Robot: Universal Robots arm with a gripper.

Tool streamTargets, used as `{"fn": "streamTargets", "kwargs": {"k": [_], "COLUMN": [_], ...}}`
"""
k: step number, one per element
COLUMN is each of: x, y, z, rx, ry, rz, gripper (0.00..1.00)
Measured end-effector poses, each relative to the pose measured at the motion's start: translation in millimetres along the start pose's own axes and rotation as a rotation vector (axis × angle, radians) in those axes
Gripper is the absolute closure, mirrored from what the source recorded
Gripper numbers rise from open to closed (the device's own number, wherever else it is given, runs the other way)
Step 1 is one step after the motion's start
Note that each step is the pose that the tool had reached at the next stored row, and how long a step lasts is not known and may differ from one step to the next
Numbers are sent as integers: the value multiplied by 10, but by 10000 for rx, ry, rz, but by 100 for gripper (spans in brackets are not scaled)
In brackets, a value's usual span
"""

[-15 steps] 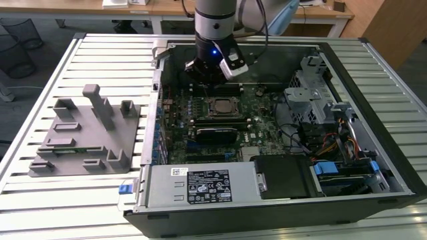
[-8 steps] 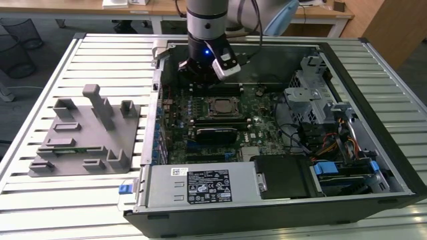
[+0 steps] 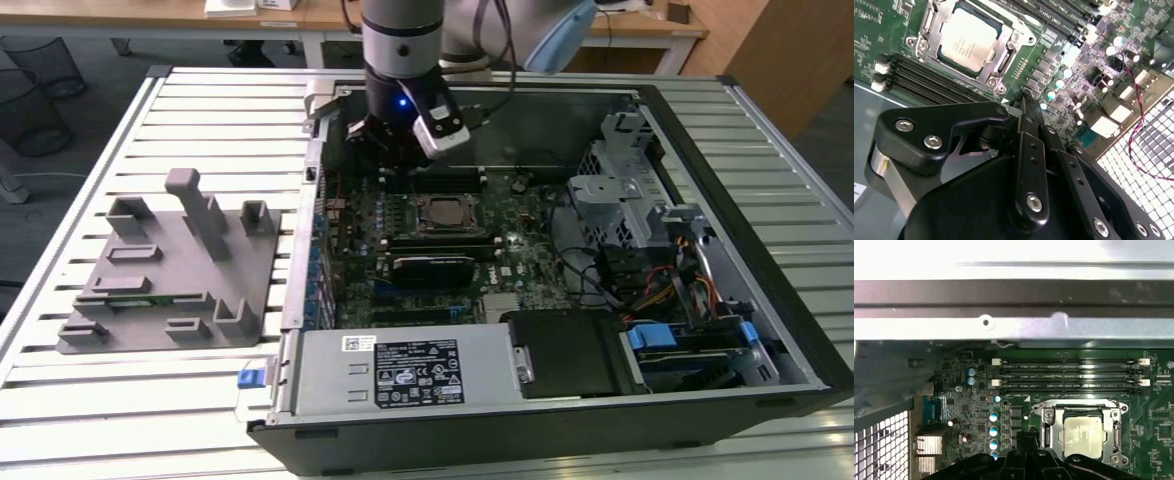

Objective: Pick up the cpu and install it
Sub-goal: 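Install the first cpu locking lever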

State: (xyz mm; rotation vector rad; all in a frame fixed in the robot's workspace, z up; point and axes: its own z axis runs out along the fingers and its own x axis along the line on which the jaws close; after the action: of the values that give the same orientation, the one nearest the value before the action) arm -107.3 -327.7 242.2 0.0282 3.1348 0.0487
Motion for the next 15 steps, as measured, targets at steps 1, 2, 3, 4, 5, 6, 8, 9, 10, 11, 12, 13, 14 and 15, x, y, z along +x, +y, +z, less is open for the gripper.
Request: {"fn": "streamTargets", "kwargs": {"k": [1, 2, 3, 4, 5, 6, 8, 9, 10, 11, 12, 13, 14, 15], "x": [7, 12, 17, 22, 24, 26, 30, 32, 33, 35, 36, 38, 39, 41], "y": [10, 23, 36, 49, 64, 75, 81, 82, 82, 83, 84, 85, 85, 86], "z": [0, 1, 1, 2, 2, 2, 2, 2, 2, 3, 2, 2, 2, 2], "rx": [0, 0, 0, 0, -1, 0, 0, 0, 0, -1, 0, 0, 0, 0], "ry": [-1, 0, 0, 0, -1, 0, 0, 0, 0, -1, 0, 0, 0, 0], "rz": [1, 1, 1, 0, 0, 0, 0, 0, -1, 0, 0, 0, 0, 0], "gripper": [89, 89, 89, 89, 89, 89, 89, 89, 89, 89, 89, 89, 89, 89]}}
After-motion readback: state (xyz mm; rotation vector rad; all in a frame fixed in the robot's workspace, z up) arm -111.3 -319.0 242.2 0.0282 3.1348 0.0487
